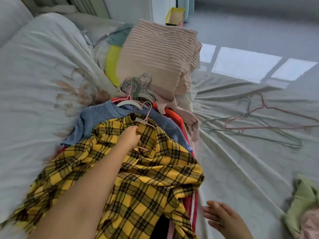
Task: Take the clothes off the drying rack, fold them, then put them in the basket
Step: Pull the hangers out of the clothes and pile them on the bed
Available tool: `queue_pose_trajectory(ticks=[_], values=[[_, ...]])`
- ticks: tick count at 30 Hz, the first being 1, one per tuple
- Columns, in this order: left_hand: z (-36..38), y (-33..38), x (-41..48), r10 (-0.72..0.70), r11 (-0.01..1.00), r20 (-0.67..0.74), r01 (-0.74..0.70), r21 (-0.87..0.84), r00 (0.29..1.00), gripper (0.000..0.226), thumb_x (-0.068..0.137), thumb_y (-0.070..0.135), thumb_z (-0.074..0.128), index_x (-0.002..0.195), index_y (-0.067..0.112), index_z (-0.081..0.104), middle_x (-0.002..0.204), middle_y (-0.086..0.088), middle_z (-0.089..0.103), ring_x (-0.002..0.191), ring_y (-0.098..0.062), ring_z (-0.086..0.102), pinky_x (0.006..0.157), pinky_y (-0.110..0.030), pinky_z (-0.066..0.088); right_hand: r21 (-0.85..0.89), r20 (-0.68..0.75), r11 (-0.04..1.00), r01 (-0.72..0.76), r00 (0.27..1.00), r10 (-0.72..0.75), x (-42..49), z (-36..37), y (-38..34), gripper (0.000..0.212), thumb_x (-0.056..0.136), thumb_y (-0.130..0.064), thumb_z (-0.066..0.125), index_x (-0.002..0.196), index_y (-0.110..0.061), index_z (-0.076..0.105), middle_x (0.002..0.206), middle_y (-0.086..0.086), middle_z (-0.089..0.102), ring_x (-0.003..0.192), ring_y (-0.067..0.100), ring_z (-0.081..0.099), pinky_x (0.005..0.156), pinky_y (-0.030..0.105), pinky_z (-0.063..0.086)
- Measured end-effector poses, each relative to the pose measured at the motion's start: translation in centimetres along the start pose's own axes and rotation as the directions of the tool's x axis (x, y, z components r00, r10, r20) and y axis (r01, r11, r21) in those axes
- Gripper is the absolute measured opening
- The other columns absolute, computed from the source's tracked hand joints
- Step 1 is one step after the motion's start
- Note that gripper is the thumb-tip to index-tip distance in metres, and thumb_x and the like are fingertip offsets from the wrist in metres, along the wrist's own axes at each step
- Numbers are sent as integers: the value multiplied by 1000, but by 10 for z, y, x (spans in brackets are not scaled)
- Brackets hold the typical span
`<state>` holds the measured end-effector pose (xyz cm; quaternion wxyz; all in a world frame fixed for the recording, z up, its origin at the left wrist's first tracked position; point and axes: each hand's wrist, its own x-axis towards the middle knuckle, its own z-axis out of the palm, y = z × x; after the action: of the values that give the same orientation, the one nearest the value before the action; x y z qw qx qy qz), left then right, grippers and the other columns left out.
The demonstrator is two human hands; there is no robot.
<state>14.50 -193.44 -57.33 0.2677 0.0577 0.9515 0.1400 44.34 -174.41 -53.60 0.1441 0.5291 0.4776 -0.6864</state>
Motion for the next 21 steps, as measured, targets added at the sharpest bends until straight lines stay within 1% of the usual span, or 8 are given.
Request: queue_pose_trajectory(ticks=[3,6,8,11,14,17,19,21], values=[[3,1,42,104,976,20,-106,189,994,59,95,22,48,147,14,22,154,-5,23,139,-23,27,112,-43,26,-59,-47,998,0,999,-3,10,3,2,20,96,-12,49,92,0,64,77,12,73,80,29,63,64,33,46],[13,-2,70,62,930,125,-103,353,990,71,95,27,50,150,16,7,158,0,7,145,-18,8,115,-50,8,-102,-55,994,38,998,-43,21,4,1,20,96,-10,47,93,-1,65,79,11,74,80,28,64,66,33,47],[18,0,78,63,887,89,-97,452,994,64,92,30,54,146,15,21,153,-5,22,141,-23,20,112,-52,15,-125,-54,989,84,994,-92,25,4,0,21,96,-9,46,92,-3,66,80,10,74,80,28,65,67,32,48],[13,12,74,149,818,38,-145,556,988,31,94,34,47,122,22,50,126,-5,53,121,-25,43,100,-43,27,-203,-73,962,183,977,-201,29,5,-2,23,96,-7,45,88,-7,67,79,5,74,80,25,67,67,29,50],[6,23,46,343,868,45,-335,367,938,20,95,34,46,103,26,62,109,0,64,107,-24,54,90,-37,29,-256,-81,920,296,942,-326,23,12,-9,25,95,-5,47,85,-12,68,79,-4,74,78,14,68,66,25,50],[-12,34,-1,566,810,-3,-555,188,825,18,93,28,53,99,19,67,102,-2,68,97,-26,60,82,-34,38,-278,-108,867,414,883,-457,14,27,-27,21,94,-7,51,90,-19,67,81,-6,71,78,-1,63,70,18,46],[-30,42,-32,641,763,-73,-623,171,764,19,93,27,54,100,15,67,96,-3,67,91,-25,60,73,-31,39,-324,-74,796,511,826,-559,5,39,-41,21,93,-10,53,98,-28,63,95,-6,66,85,-1,59,72,11,44],[-52,50,-59,675,738,-136,-664,123,725,20,92,28,54,96,14,67,89,-3,65,85,-23,59,68,-30,40,-431,-5,690,581,763,-646,-3,49,-53,28,91,-15,56,111,-35,56,112,-4,58,101,6,54,87,20,43]])
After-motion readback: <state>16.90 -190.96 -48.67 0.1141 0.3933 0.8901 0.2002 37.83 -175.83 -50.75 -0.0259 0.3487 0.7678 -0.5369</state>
